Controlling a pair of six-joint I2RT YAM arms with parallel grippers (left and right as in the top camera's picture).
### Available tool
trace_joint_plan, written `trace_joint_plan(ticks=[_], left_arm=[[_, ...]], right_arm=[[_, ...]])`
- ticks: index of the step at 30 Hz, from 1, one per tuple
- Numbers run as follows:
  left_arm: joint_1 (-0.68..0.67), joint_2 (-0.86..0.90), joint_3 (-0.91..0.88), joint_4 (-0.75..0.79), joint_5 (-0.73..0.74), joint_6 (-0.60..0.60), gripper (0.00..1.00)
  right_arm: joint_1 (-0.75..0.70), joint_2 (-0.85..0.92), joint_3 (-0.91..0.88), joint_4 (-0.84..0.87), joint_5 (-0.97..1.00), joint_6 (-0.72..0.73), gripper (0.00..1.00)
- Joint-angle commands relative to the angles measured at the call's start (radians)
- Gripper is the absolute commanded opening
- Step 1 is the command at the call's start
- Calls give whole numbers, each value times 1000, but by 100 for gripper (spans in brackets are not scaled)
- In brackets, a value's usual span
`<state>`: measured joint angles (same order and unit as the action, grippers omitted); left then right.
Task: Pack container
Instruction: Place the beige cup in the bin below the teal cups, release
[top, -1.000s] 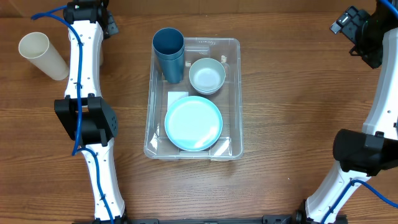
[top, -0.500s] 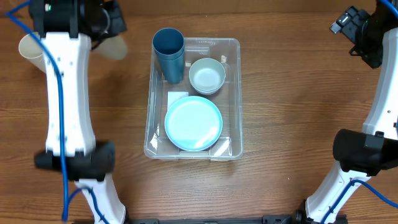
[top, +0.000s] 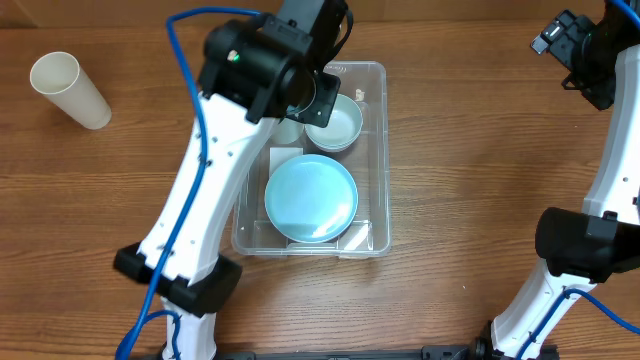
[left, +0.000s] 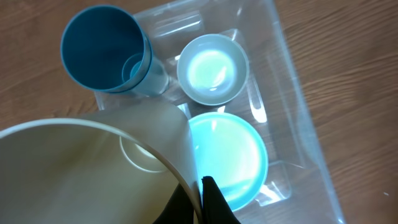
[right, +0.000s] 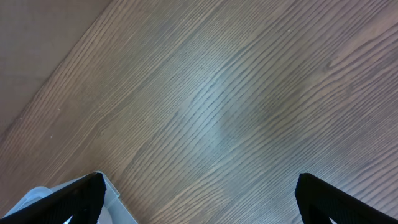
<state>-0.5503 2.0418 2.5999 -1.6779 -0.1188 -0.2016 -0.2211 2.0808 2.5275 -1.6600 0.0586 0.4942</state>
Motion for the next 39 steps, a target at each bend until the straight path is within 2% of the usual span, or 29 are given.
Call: trace_joint_plan(ticks=[1,9,15,22,31,39], left_arm=[[2,100,6,2,-53,18,4],[2,272,6,-2,-103,18,4],[2,291,6,-5,-198,13,4],[2,290,6,6,-140,-36,4],[5,290,6,8,-101,-181,4],[13,293,-2,6,-119,-181,4]], right_arm=[[2,-18,19,5,8,4,100],[2,-18,19,5,8,4,100],[2,-18,19,5,8,5,100],[2,-18,19,5,8,4,100],[2,-18,19,5,8,5,100],[2,-18,19,5,8,4,100]])
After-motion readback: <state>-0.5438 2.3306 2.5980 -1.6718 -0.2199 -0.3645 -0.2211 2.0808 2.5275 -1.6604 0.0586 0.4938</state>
